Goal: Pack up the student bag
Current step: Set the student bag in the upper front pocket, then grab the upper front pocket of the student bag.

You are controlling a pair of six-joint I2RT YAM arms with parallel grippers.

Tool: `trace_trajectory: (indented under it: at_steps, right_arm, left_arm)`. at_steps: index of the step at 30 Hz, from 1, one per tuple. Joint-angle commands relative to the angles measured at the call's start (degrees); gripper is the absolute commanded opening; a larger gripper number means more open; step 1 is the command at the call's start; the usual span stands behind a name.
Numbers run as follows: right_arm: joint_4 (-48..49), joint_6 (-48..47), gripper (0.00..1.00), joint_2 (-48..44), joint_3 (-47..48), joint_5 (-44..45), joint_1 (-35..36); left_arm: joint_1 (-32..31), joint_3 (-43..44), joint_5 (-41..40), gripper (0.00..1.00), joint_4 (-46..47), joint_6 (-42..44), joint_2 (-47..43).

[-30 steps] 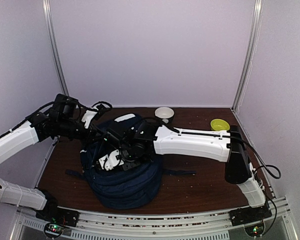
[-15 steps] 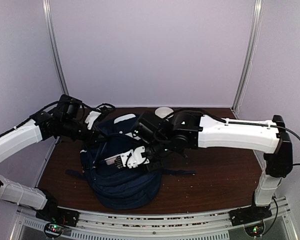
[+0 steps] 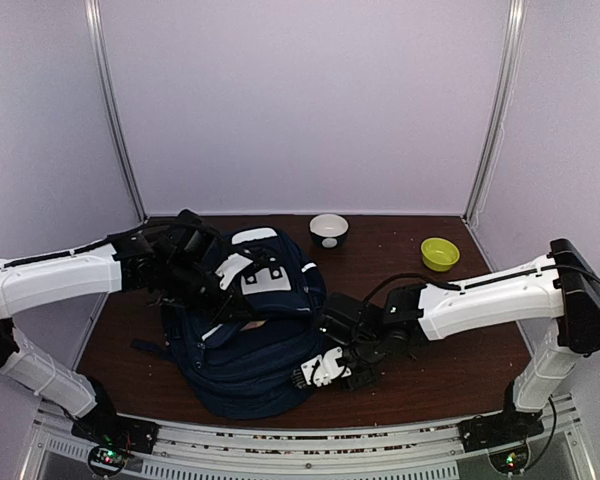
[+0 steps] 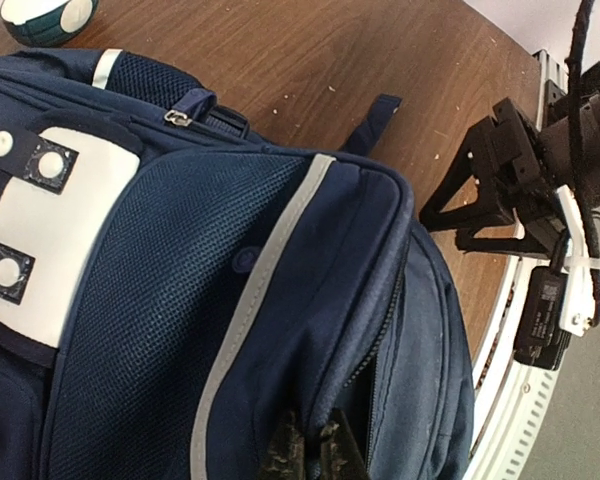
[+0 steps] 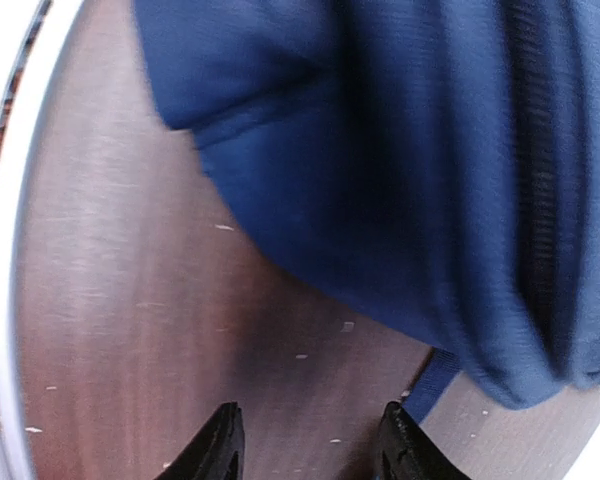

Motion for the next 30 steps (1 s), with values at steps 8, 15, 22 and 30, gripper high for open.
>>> trace_trajectory:
  at_steps: [8, 15, 22, 30]
  right_arm:
    - [12.23, 3.68, 0.4, 0.93, 4.98, -0.94, -14.79]
    - [7.77, 3.02, 0.41, -1.96, 1.35, -11.84, -17.97]
    - [1.32, 3.26, 0.42, -7.14, 1.01, -22.69, -18.01]
    - [-1.15, 3.12, 0.42, -6.11, 2.63, -25.25, -18.02]
  left_arm:
    - [-1.47, 6.32, -4.57, 0.0, 7.07, -3.65, 4.63]
    - [-6.24, -0.47, -12.25, 0.3, 1.68, -6.59, -4.18]
    - [-8.61, -12.93, -23.49, 0.36, 1.55, -14.62, -21.45]
    - [-9.44, -21.47, -28.24, 0.35, -0.63, -20.05, -25.11]
